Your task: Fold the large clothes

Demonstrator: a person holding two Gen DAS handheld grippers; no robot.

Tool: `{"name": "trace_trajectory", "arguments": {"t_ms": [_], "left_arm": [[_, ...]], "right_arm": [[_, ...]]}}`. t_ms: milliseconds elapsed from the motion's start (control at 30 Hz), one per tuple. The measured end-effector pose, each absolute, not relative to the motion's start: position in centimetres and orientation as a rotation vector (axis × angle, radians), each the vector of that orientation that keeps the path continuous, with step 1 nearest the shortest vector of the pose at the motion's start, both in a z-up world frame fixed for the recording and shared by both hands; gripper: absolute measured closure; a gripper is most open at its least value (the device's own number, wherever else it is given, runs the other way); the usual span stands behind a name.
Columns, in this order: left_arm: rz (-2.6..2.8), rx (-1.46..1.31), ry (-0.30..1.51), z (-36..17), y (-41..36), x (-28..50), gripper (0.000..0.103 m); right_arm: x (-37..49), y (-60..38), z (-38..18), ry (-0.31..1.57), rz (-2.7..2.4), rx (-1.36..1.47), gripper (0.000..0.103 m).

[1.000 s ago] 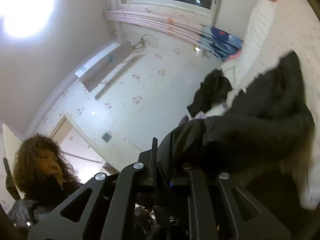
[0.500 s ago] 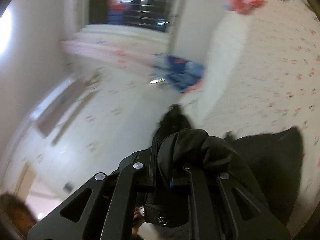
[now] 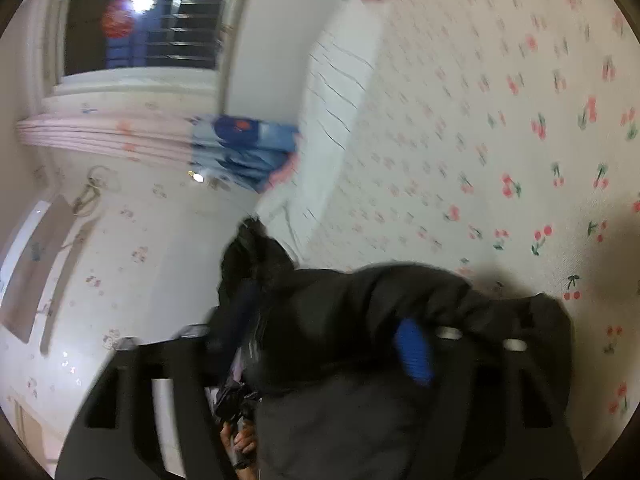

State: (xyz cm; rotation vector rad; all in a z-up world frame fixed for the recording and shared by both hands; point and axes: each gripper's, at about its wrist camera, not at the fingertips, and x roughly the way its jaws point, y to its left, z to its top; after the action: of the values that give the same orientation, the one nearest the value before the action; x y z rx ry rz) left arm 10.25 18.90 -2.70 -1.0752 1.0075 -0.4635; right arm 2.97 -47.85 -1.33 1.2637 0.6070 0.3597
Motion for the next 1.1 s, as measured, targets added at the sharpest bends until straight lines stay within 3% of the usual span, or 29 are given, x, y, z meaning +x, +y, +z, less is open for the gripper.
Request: {"name": "trace_trajectory", "arguments": {"t_ms": [33,100,233,400,533,600,667,767,933,1033,1100], "left_arm": [[-0.475,-1.1,0.978,-1.6,19.6,9.7,0.027],[-0.476,-1.121,0.905,0.5,20.7,8.5,0.013],[-0.475,-0.955,0.74,5.6,19.6,4.4,0.007],[-0.62,-0.541,0.774,7.9,7.8,4.5,0.007],[-0.569,-0.343,0.87,3.0,1.7,8.3,0.007],[-0.526,-0.404,0.975,-2.6,2.0,10.4,0.007],[-0.488,-0.462,0.981,-3.7,3.2,10.7,0.008],[-0.44,-0.467,1.013,-2.3,4.1,10.0,0.008],[-0.426,-0.408,0.872,1.8,3.6,10.5,0.007],[-0.393,-0.414,0.951,-2.4,3.3,12.5,0.007],[-0.415,-0.478,0.963,-4.8,4.1,12.9,0.007]], "right_arm": [[2.3,-47.7,-0.3,0.58,0.356,1.249,0.017],[0.6,-46.4,2.9,0.525,0.33,1.115,0.015],[-0.8,-39.6,7.3,0.55,0.324,0.695,0.013],[3.8,-31.9,5.7,0.658,0.249,0.403,0.013],[9.6,-28.8,0.2,0.801,0.156,0.279,0.013],[12.8,-28.3,-3.1,0.872,0.147,0.267,0.013],[15.0,-28.2,-4.0,0.931,0.129,0.275,0.013],[14.9,-27.6,-2.7,0.935,0.112,0.203,0.014],[14.7,-24.6,1.5,0.822,0.156,0.067,0.013],[17.6,-22.6,-2.5,0.953,0.112,-0.045,0.01],[18.6,-23.4,-5.9,1.036,0.151,0.077,0.008]]}}
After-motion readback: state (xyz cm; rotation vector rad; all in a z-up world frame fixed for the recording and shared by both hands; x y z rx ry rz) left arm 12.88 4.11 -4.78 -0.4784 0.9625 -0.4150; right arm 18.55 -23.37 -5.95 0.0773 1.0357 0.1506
